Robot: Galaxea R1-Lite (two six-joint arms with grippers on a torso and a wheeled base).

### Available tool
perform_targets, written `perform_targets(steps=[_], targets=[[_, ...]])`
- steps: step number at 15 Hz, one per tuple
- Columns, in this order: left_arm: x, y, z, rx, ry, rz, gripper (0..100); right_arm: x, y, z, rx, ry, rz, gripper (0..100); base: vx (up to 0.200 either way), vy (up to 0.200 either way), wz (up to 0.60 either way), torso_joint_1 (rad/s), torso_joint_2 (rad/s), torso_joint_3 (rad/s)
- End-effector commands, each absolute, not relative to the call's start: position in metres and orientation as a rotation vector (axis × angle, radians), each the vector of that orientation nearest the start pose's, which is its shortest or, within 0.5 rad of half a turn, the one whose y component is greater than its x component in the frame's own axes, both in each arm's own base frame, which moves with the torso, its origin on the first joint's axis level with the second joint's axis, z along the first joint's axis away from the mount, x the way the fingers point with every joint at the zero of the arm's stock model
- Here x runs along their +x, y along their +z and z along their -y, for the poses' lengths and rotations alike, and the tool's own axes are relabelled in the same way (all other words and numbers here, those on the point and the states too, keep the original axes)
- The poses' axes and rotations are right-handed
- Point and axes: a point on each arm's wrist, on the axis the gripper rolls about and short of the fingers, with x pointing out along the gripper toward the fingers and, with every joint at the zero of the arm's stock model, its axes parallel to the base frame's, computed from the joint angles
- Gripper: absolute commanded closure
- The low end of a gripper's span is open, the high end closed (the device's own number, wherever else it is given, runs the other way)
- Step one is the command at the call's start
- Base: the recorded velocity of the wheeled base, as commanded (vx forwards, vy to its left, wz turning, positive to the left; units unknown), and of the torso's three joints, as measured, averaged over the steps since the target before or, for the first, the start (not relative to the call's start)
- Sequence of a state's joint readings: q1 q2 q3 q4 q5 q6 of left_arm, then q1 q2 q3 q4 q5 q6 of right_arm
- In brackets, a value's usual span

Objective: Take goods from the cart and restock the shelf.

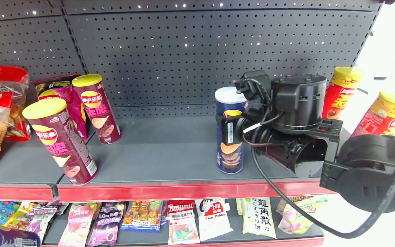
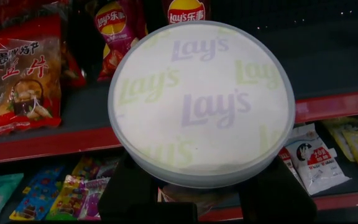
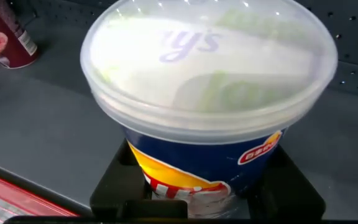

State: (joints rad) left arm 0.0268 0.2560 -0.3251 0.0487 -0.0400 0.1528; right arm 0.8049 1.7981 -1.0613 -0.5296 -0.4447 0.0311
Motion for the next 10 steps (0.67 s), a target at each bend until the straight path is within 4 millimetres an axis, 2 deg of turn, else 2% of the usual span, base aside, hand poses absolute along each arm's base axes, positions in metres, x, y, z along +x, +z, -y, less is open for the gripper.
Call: perform_targets(steps=[1,10], targets=[[-0.019,0.165,0.001,0.154,-0.011,0.019,100,0.242,0.210,-0.246,-0.092,0.364,-0.175,100,0.000,0.000,0.00,0.000,0.00,0.000],[-0.019,0.161,0.001,0.154,-0.013,0.015,100,0.232,0.204,-0.260,-0.068,0.394,-0.194,100,0.000,0.000,0.00,0.000,0.00,0.000]])
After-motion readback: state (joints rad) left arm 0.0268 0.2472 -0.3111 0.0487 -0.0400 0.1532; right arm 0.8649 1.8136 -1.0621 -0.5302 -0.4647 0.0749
